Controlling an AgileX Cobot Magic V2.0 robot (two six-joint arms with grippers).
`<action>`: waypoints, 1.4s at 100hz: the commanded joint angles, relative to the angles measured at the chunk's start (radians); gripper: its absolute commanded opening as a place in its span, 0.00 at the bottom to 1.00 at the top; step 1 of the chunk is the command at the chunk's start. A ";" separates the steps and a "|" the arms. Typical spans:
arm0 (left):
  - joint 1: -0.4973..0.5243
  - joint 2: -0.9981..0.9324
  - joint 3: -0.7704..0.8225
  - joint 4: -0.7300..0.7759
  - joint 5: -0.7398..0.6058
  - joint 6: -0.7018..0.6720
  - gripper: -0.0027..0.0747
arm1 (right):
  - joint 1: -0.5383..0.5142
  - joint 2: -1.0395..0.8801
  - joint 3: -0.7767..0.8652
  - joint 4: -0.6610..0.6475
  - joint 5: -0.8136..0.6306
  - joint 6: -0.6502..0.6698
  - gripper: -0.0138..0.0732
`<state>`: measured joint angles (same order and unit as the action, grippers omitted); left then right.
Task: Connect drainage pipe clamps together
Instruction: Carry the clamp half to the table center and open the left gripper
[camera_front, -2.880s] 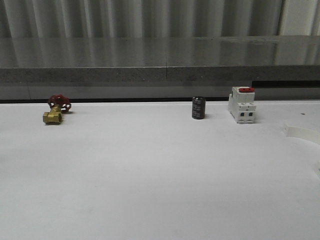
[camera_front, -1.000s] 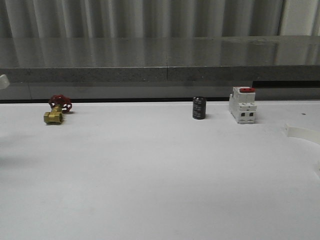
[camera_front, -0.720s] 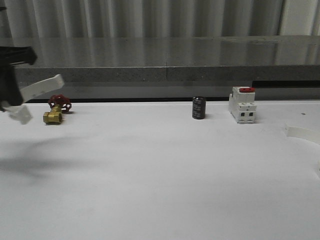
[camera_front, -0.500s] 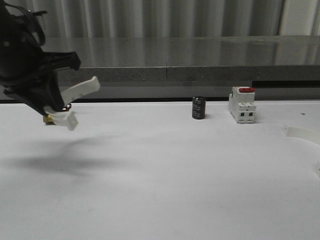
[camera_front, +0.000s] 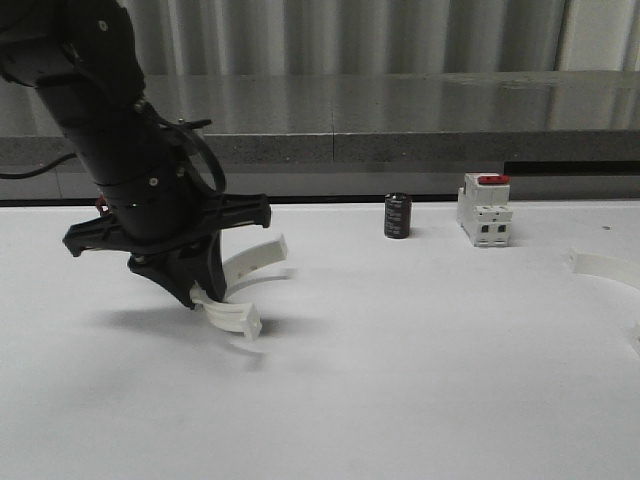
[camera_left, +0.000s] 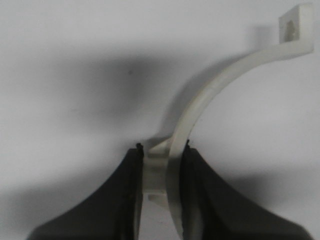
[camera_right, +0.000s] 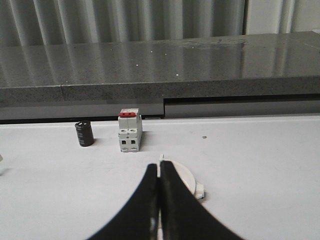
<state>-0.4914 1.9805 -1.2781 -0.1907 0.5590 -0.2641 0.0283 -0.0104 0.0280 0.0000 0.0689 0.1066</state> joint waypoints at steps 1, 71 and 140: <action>-0.018 -0.029 -0.039 0.000 -0.031 -0.020 0.01 | 0.002 -0.020 -0.016 0.000 -0.080 -0.009 0.08; -0.020 -0.007 -0.039 0.020 -0.015 -0.022 0.20 | 0.002 -0.020 -0.016 0.000 -0.080 -0.009 0.08; -0.020 -0.103 -0.039 0.014 -0.021 -0.013 0.81 | 0.002 -0.020 -0.016 0.000 -0.080 -0.009 0.08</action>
<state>-0.5089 1.9770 -1.2957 -0.1889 0.5606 -0.2756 0.0283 -0.0104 0.0280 0.0000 0.0689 0.1048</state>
